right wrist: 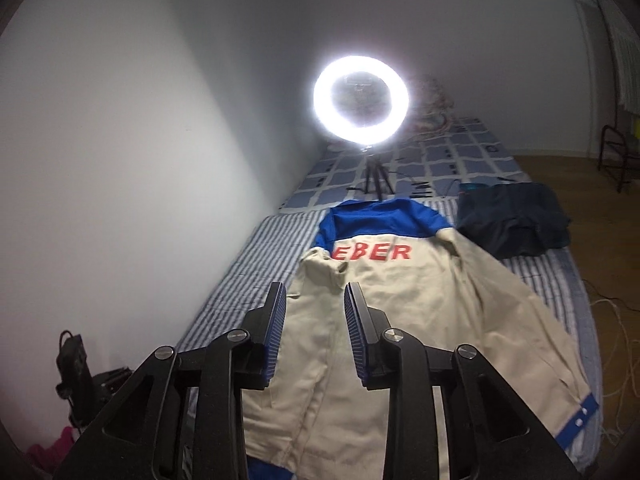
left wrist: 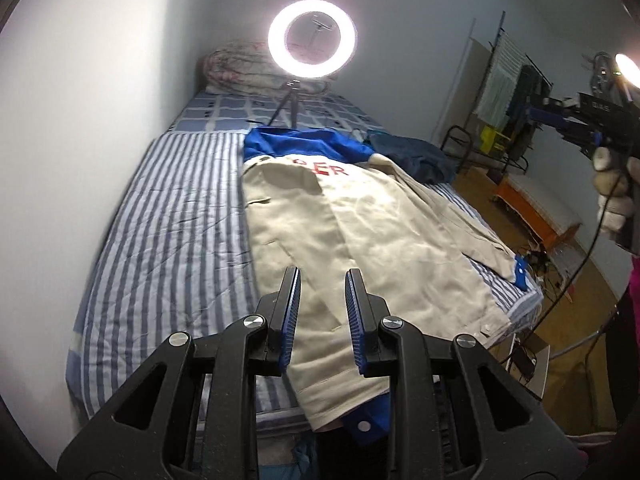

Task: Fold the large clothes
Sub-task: 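Release the jacket with both tools and lift them away, then move the right tool to the blue cuff and grasp it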

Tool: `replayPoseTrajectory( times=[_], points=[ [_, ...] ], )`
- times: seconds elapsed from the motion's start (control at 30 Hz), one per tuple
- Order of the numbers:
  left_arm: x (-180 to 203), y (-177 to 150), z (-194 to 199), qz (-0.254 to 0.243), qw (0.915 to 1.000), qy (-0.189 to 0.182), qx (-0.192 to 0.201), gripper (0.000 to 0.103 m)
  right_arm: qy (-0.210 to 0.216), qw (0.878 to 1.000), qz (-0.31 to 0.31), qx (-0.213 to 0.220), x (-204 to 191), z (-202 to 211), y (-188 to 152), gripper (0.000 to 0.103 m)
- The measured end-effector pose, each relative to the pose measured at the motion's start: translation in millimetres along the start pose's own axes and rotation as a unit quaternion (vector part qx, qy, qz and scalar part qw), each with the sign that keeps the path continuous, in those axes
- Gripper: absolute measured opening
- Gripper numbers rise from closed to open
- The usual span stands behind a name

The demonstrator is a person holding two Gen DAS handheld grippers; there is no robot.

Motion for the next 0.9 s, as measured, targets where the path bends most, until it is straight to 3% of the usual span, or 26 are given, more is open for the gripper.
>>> replayPoseTrajectory(
  times=[0.23, 0.43, 0.63, 0.7, 0.83, 0.9],
  points=[
    [33, -1, -11, -0.025, 0.9993, -0.024, -0.010, 0.022, -0.030, 0.999, -0.035, 0.015, 30, 39, -30, 0.036],
    [37, 3, -21, 0.019, 0.9987, -0.042, -0.023, 0.022, -0.029, 0.998, -0.043, -0.024, 41, 30, -70, 0.036],
    [64, 10, -20, 0.000, 0.9994, -0.019, -0.029, 0.022, -0.033, 0.998, -0.025, -0.037, 51, 28, -96, 0.038],
    [74, 14, -13, -0.007, 0.9997, -0.009, -0.022, 0.022, -0.036, 0.998, -0.037, -0.035, 71, 30, -97, 0.046],
    [93, 22, -8, -0.012, 0.9998, -0.002, -0.019, 0.023, -0.079, 0.995, -0.055, -0.041, 131, 25, -100, 0.049],
    [101, 25, -12, -0.018, 0.9995, -0.001, -0.024, 0.031, -0.088, 0.991, -0.087, -0.050, 171, 17, -106, 0.049]
  ],
)
Point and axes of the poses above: each gripper's, at about its wrist camera, not at the fingertips, and z roughly against the way its jaws point, x to its right, y to its top, the point moved 9 cm from there along -z, roughly the way its jaws point, and after that the axes turned 13 degrees about -x, right-handed, at the moved point
